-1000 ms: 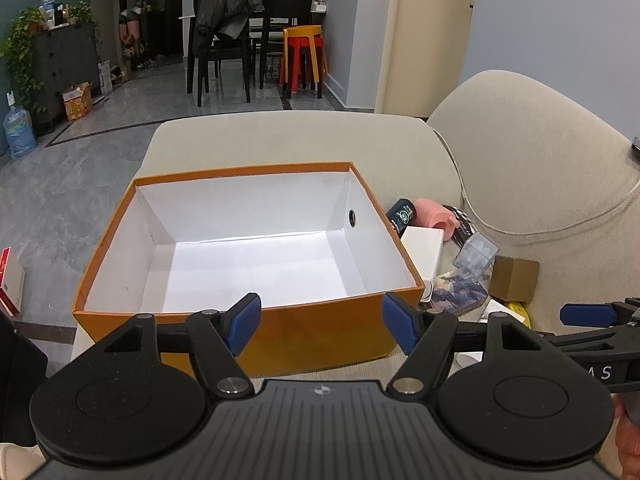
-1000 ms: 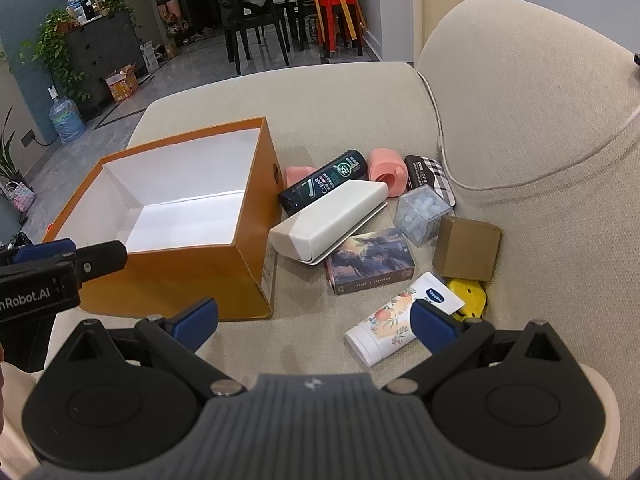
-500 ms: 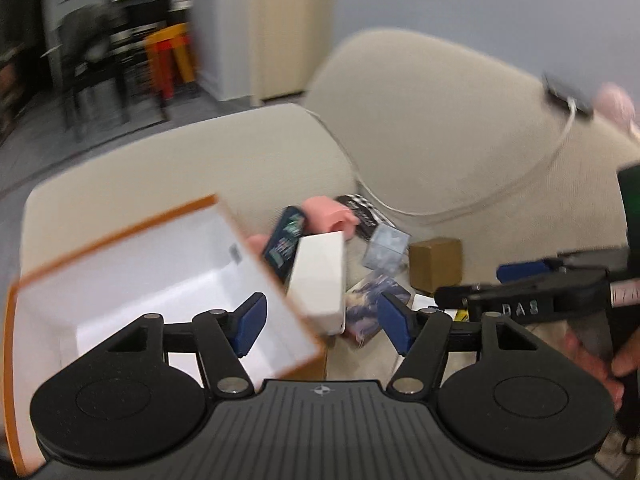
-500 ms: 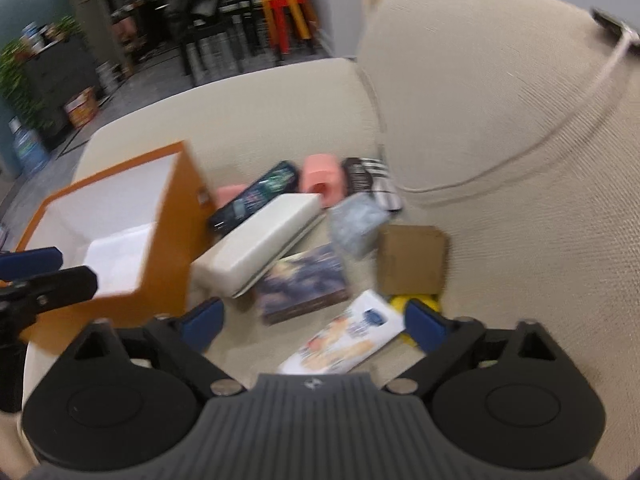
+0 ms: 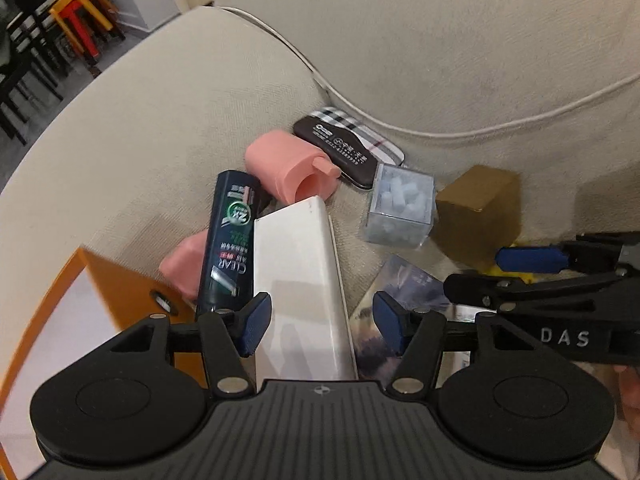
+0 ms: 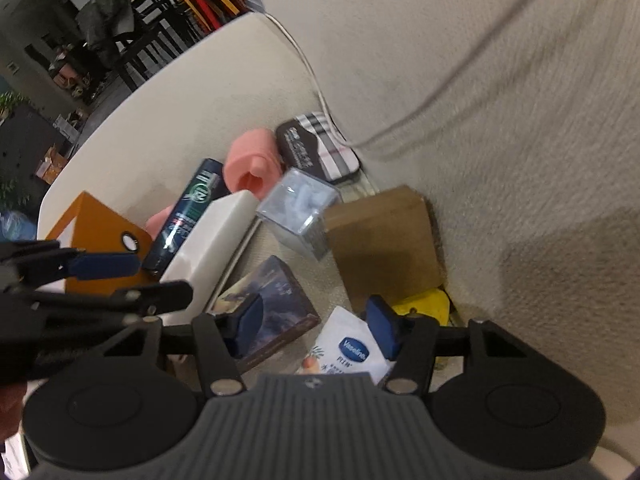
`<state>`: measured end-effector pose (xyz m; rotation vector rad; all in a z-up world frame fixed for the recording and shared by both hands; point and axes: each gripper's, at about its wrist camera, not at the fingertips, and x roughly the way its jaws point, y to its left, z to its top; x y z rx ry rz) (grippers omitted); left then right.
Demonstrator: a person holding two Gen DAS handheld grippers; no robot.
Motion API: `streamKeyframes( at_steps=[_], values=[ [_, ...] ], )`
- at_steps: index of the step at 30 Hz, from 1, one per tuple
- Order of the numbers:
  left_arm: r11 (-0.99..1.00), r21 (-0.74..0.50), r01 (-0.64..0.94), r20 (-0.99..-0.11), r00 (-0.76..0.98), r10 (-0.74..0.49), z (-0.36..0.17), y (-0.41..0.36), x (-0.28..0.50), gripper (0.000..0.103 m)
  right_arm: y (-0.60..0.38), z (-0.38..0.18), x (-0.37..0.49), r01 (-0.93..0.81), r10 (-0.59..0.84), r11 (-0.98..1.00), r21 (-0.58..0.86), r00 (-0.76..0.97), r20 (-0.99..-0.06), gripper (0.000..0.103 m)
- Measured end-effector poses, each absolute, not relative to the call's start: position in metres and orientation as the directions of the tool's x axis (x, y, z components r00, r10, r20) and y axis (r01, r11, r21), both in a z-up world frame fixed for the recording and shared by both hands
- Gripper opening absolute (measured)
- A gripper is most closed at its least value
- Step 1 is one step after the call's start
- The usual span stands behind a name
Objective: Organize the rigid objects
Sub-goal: 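Move the left tool down to the dark CLEAR shampoo bottle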
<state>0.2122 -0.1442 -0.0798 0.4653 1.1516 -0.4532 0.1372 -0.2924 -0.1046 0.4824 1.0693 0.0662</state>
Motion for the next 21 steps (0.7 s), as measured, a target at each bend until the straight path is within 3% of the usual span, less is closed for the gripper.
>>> streamKeyframes(
  at_steps=[10, 12, 21],
  values=[
    [0.680, 0.238, 0.693, -0.954, 0.297, 0.031, -0.102, -0.166, 0.211, 0.074, -0.311, -0.139, 0.154, 0.277, 0.377, 0.797, 0.537, 0.466, -0.801, 0.049],
    [0.662, 0.250, 0.706, -0.956, 0.288, 0.055, -0.106, -0.165, 0.212, 0.062, -0.310, -0.140, 0.155, 0.276, 0.379, 0.796, 0.539, 0.467, -0.799, 0.049],
    [0.669, 0.194, 0.718, -0.968, 0.252, 0.010, -0.091, -0.165, 0.219, 0.036, -0.319, -0.141, 0.151, 0.307, 0.410, 0.749, 0.587, 0.481, -0.775, 0.051]
  ],
)
